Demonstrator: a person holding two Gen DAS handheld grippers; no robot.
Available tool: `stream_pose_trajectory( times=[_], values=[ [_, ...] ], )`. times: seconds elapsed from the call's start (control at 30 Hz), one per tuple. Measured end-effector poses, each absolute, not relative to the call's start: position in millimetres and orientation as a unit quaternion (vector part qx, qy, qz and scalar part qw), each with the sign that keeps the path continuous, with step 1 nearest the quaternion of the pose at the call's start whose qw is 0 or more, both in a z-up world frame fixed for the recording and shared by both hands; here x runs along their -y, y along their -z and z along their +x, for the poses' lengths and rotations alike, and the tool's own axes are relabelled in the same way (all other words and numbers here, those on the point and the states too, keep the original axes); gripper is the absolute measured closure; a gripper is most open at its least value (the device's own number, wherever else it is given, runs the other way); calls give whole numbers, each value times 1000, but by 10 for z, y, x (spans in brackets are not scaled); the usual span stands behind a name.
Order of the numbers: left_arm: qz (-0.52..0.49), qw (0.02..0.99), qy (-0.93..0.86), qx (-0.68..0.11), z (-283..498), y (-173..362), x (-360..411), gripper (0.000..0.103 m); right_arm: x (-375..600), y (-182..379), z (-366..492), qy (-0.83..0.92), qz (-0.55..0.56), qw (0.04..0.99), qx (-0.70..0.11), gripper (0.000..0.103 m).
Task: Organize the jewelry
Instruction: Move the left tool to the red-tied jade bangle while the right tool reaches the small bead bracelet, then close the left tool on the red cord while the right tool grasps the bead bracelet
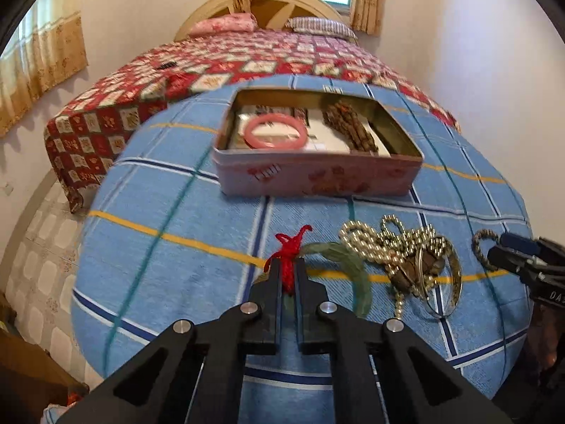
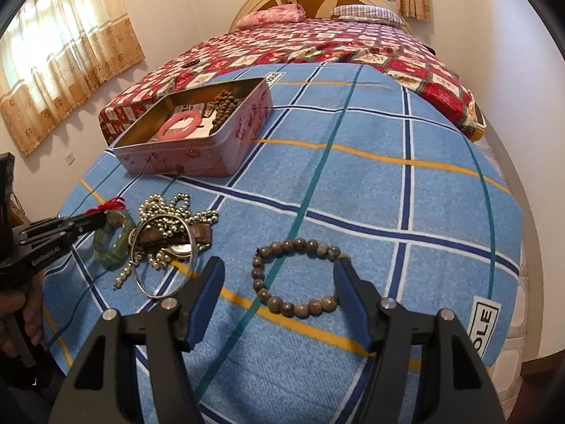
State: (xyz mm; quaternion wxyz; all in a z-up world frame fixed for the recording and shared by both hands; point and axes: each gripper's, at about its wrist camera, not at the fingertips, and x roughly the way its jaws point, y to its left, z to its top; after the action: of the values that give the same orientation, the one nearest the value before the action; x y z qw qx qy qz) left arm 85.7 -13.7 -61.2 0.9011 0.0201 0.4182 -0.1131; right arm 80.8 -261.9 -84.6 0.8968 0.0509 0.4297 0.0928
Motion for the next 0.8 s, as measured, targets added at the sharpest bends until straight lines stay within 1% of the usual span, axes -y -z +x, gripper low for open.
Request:
stream_pose_trajectory(
  times=[0.2, 0.4, 0.8],
  values=[
    [16, 904, 120, -409, 860, 545, 80, 98, 2629, 842, 815, -90, 51, 897, -430, 36],
    [21, 893, 126, -432, 895, 727, 139, 98, 2588, 872, 814, -92, 43, 895, -434, 36],
    [17, 894, 115, -434, 904, 727, 106, 98, 2579, 887, 821, -92, 41, 894, -436, 36]
  ],
)
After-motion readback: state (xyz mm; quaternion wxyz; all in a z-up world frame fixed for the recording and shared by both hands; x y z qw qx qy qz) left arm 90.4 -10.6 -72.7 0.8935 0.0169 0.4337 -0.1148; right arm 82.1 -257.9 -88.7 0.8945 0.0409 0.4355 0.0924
